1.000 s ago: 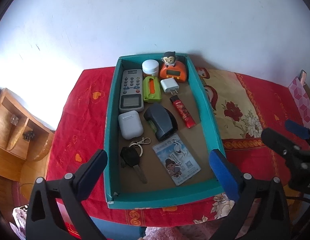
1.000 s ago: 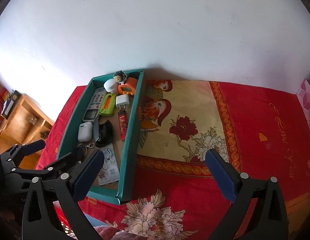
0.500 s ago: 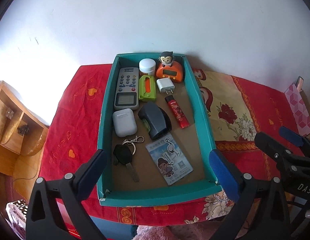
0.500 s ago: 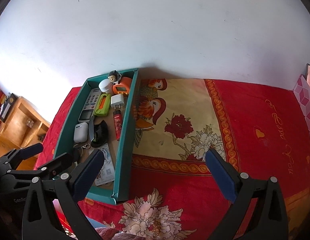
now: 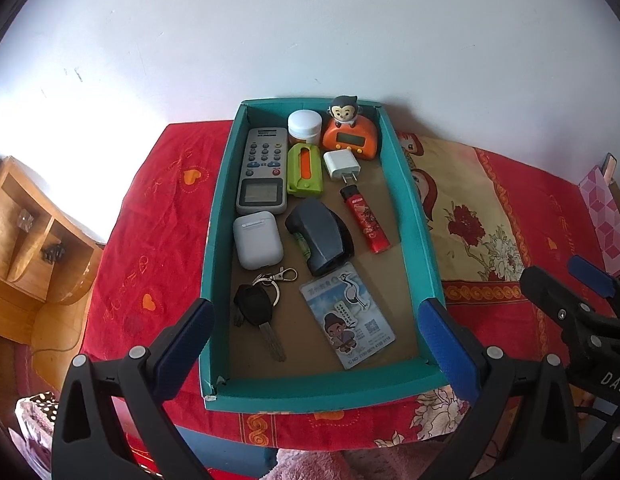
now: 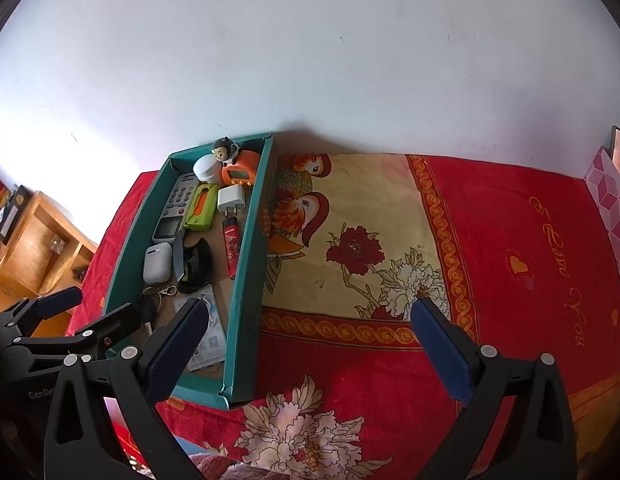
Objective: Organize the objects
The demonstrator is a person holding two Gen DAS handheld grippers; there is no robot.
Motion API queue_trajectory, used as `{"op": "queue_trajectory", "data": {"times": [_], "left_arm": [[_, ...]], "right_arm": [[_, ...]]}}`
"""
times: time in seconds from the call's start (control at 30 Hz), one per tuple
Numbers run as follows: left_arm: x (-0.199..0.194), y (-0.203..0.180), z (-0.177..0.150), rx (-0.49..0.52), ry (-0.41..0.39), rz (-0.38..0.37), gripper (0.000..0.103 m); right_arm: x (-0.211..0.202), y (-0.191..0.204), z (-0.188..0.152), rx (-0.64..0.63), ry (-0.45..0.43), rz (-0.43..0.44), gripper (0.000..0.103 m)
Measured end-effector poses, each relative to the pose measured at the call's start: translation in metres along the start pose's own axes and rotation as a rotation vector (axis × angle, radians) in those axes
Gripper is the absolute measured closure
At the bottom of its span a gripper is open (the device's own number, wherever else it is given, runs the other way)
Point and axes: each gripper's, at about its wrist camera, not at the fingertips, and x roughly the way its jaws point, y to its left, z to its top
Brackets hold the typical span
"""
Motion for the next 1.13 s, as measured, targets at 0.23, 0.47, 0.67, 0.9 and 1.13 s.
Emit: {"op": "queue_trajectory", "data": {"times": [0.23, 0.47, 0.67, 0.9, 1.13], "left_arm": [[0.0023, -0.0019, 0.0009, -0.001, 0.006, -0.007, 0.000], [0.0029, -0.0032, 0.0006, -0.001, 0.008, -0.013, 0.000], [0.0040, -0.0039, 0.0007, -0.002, 0.014, -0.014, 0.000], [0.0040, -0.0038, -0.0002, -0.002, 0.013, -0.010, 0.000], [0.0033, -0.0039, -0.0005, 0.001, 0.014, -0.002, 0.000]], "right_arm": [[0.0017, -0.0028, 0.0013, 0.004, 0.002, -0.003, 0.000], [0.0025, -0.0040, 0.0021, 0.004, 0.003, -0.005, 0.000], [0.0021, -0.0064, 0.0017, 0.007, 0.002, -0.007, 0.000], [0.0013, -0.0066, 0.0019, 0.008, 0.000, -0.008, 0.000], [-0.0012, -0.0081, 0.0014, 0.010, -0.003, -0.018, 0.000]]}}
